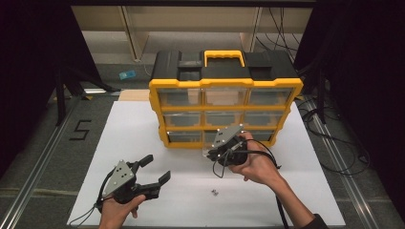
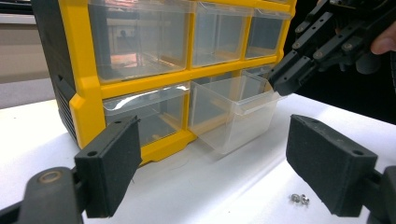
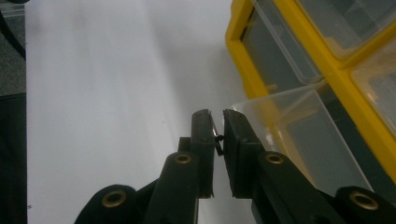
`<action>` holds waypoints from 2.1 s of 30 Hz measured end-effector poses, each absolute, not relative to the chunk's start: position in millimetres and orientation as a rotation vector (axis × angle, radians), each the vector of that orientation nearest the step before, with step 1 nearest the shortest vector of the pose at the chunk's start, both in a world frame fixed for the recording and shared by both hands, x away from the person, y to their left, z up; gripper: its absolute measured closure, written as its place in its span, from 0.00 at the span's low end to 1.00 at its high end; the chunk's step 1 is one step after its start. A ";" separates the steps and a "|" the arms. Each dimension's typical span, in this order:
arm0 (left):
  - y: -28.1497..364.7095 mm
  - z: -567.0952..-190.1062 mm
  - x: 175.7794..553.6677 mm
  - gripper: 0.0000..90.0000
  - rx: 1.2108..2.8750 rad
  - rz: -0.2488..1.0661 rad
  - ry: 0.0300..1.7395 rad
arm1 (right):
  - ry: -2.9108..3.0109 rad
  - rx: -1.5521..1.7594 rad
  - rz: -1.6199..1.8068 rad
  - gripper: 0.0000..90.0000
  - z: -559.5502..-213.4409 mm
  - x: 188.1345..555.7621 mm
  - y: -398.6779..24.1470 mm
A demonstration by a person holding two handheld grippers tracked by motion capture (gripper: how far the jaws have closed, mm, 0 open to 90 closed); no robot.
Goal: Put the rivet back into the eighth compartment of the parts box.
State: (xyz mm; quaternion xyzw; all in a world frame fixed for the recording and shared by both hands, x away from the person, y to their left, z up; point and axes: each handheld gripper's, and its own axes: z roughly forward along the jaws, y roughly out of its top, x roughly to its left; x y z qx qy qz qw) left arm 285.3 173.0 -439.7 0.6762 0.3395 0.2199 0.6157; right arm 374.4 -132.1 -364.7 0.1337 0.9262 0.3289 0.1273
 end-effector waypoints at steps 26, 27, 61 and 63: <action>172.8 -439.7 285.2 0.20 1.558 0.507 0.782 | 2.581 0.549 0.958 0.92 -370.8 405.3 -151.9; 172.8 -439.7 285.2 0.20 1.558 0.507 0.782 | 2.581 0.549 0.958 0.92 -370.8 405.3 -151.9; 173.7 -438.7 285.0 0.20 1.551 0.506 0.780 | 2.600 0.402 1.061 0.36 -357.2 361.7 -135.3; 173.7 -438.8 285.0 0.20 1.551 0.506 0.780 | 2.628 0.381 1.040 0.36 -360.0 356.7 -134.3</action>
